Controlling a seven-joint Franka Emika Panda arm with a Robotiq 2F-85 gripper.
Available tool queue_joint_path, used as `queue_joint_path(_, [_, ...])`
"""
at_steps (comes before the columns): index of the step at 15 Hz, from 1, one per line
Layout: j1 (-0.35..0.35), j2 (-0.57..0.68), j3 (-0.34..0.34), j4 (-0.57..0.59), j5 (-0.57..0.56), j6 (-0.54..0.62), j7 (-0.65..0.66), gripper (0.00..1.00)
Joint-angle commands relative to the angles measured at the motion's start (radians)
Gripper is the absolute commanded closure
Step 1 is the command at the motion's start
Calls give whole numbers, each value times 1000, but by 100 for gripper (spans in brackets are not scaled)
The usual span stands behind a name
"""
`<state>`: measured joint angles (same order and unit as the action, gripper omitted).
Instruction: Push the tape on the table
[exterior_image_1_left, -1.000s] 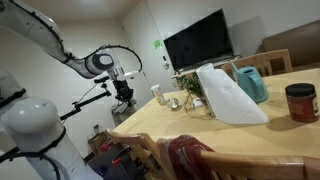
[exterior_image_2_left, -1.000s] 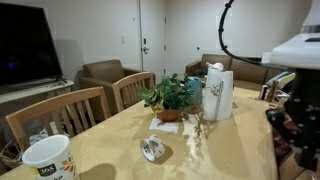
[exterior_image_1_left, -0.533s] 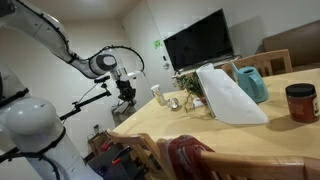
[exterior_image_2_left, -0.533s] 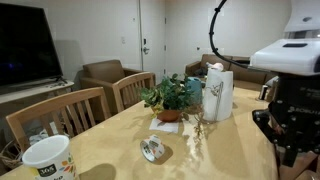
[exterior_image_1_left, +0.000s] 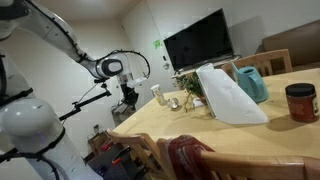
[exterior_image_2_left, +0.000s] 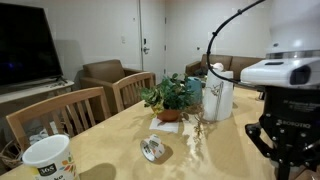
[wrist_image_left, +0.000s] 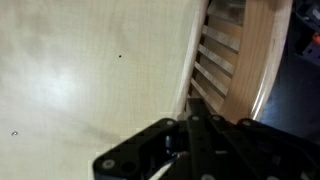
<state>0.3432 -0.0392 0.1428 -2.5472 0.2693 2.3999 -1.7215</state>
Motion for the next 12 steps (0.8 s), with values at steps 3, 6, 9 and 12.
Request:
queue_joint_path(3, [-72, 162, 48, 96, 169, 85, -153, 100])
queue_joint_path(6, [-86, 219, 79, 133, 115, 164, -62, 100])
queue_joint_path(9, [-84, 264, 88, 170, -4, 221, 72, 100])
queue_joint_path(12, [-110, 302, 114, 222, -58, 207, 135, 100])
